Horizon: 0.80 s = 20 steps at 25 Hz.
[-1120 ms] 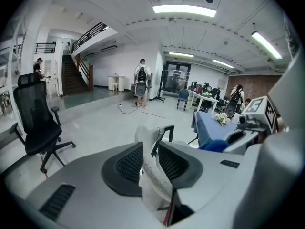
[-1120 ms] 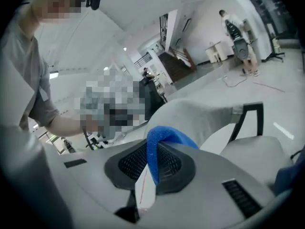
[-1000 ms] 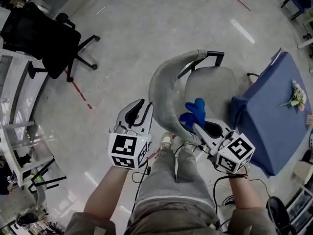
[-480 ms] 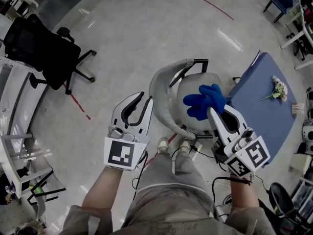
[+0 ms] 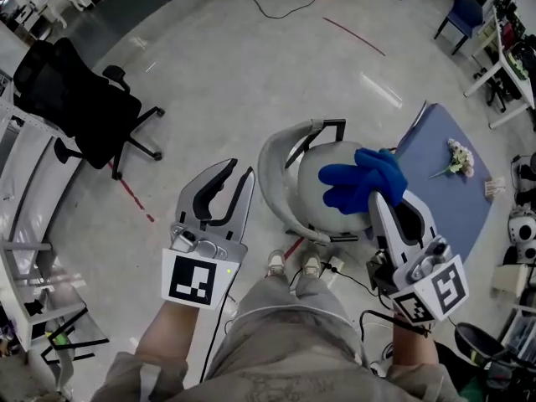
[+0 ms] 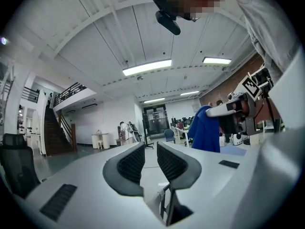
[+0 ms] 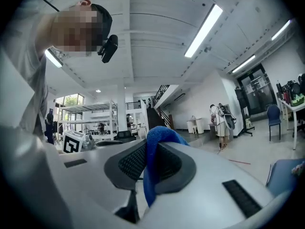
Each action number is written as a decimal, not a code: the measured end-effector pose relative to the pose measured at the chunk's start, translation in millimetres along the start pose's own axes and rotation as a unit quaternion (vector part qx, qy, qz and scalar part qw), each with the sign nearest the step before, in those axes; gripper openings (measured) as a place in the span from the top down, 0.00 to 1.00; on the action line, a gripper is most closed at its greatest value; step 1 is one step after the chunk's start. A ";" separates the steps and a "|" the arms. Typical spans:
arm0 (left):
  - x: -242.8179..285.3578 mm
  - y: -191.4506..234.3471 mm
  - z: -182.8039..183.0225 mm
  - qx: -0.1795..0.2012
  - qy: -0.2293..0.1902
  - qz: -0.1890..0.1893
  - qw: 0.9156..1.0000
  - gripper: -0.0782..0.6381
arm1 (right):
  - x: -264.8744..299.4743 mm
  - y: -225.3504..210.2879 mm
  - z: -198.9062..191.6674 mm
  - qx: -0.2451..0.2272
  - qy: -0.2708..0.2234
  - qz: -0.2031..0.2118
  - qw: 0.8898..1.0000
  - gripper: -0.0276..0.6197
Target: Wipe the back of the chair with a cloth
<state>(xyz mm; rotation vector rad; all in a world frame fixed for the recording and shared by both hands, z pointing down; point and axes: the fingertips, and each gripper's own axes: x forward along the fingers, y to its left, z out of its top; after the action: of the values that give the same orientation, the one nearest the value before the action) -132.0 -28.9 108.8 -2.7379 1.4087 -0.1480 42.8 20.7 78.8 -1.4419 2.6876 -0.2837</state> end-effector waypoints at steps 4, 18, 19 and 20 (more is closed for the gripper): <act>-14.0 -2.6 26.2 0.015 -0.018 -0.002 1.000 0.76 | -16.5 13.6 25.1 -0.018 -0.027 -0.009 0.999 0.87; -29.7 -23.8 63.8 0.015 -0.046 -0.014 0.999 0.79 | -58.8 30.3 62.5 -0.056 -0.069 -0.028 0.996 0.87; -30.3 -25.8 61.5 0.012 -0.043 -0.017 0.999 0.79 | -60.3 30.5 62.1 -0.056 -0.069 -0.031 0.996 0.87; -30.6 -28.0 59.0 0.010 -0.040 -0.019 0.999 0.79 | -62.0 30.3 61.0 -0.057 -0.068 -0.033 0.995 0.87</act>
<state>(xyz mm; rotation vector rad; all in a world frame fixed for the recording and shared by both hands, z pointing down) -120.4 12.8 51.1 -2.7229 1.3296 -0.0542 61.9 81.0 11.9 -1.5233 2.5886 -0.0327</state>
